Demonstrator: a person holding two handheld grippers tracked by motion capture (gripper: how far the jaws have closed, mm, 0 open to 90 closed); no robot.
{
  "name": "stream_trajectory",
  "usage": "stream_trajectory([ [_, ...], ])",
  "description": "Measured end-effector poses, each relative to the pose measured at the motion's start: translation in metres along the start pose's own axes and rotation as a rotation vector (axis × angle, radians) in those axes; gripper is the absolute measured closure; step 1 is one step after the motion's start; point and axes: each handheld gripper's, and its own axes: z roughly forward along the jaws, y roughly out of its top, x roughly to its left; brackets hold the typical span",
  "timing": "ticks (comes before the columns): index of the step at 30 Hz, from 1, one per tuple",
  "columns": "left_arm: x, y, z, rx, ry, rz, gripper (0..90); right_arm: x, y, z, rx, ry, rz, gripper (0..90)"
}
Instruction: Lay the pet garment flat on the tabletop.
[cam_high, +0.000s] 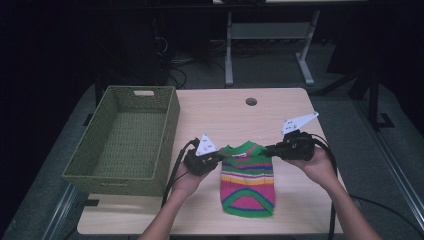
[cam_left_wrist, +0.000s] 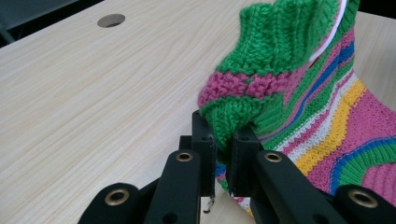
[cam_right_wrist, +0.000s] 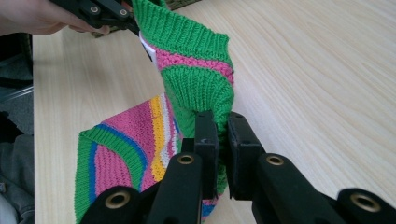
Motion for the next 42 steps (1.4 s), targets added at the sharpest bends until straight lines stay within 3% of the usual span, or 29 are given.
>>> stream_trajectory([
  [14, 0.008, 0.004, 0.009, 0.050, 0.048, -0.016, 83.4, -0.020, 0.004, 0.010, 0.001, -0.027, 0.036, 83.0],
  [21, 0.018, 0.006, 0.019, 0.070, 0.038, -0.054, 83.2, -0.026, 0.003, 0.017, 0.011, -0.049, 0.052, 82.7],
  [29, 0.021, 0.004, 0.025, 0.092, 0.053, -0.064, 82.7, -0.036, 0.003, 0.021, 0.009, -0.060, 0.091, 82.0],
  [35, 0.026, 0.003, 0.027, 0.109, 0.062, -0.055, 81.9, -0.040, 0.004, 0.028, 0.023, -0.071, 0.090, 81.6],
  [42, 0.028, 0.001, 0.030, 0.109, 0.071, -0.076, 81.1, -0.045, 0.001, 0.033, 0.019, -0.067, 0.124, 81.8],
])
